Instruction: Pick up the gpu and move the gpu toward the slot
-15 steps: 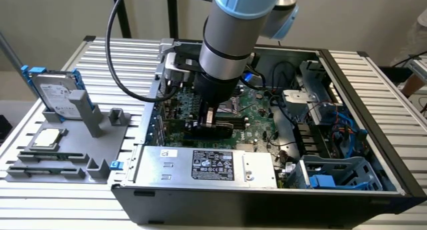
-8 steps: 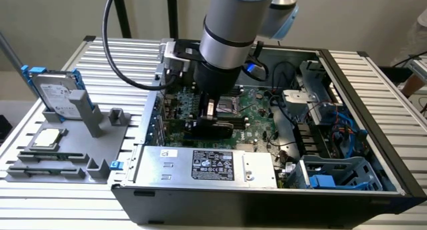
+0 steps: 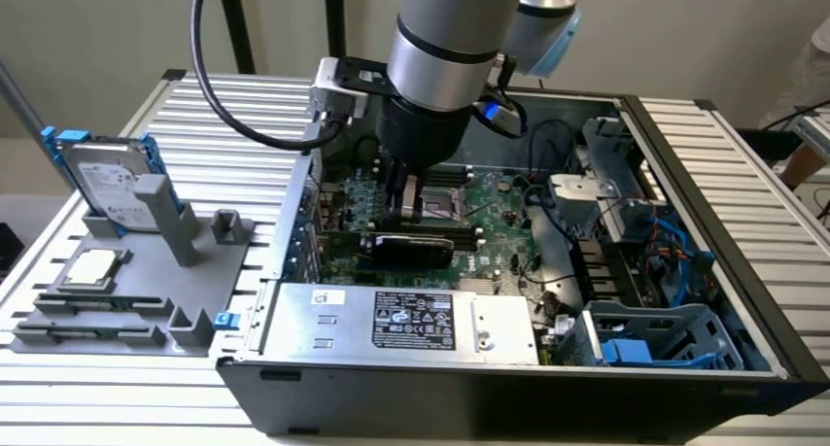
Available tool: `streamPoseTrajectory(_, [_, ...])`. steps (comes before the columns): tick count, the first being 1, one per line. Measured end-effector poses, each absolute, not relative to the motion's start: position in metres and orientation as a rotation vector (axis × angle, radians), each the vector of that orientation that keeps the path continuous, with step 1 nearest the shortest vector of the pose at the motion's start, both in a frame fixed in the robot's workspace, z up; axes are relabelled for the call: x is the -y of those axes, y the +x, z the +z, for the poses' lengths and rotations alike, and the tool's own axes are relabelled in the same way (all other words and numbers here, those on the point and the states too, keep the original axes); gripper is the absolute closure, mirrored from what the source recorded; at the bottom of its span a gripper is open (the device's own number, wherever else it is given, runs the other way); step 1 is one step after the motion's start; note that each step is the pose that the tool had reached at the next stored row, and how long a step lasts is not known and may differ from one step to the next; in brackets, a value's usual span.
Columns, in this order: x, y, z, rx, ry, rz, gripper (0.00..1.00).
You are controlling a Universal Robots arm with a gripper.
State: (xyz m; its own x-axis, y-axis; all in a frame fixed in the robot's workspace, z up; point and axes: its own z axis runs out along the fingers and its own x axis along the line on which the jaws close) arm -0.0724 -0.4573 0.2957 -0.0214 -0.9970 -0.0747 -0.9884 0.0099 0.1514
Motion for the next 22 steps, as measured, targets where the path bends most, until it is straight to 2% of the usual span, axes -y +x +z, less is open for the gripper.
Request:
streamPoseTrajectory(2, [0.4565,-0.0746,0.2957,2.198,2.165,-0.239,0.89])
streamPoseTrajectory(10, [0.4554,-0.0783,0.2933,2.214,2.185,-0.205,0.89])
streamPoseTrajectory(22, [0.4543,-0.0811,0.2879,2.218,2.189,-0.196,0.89])
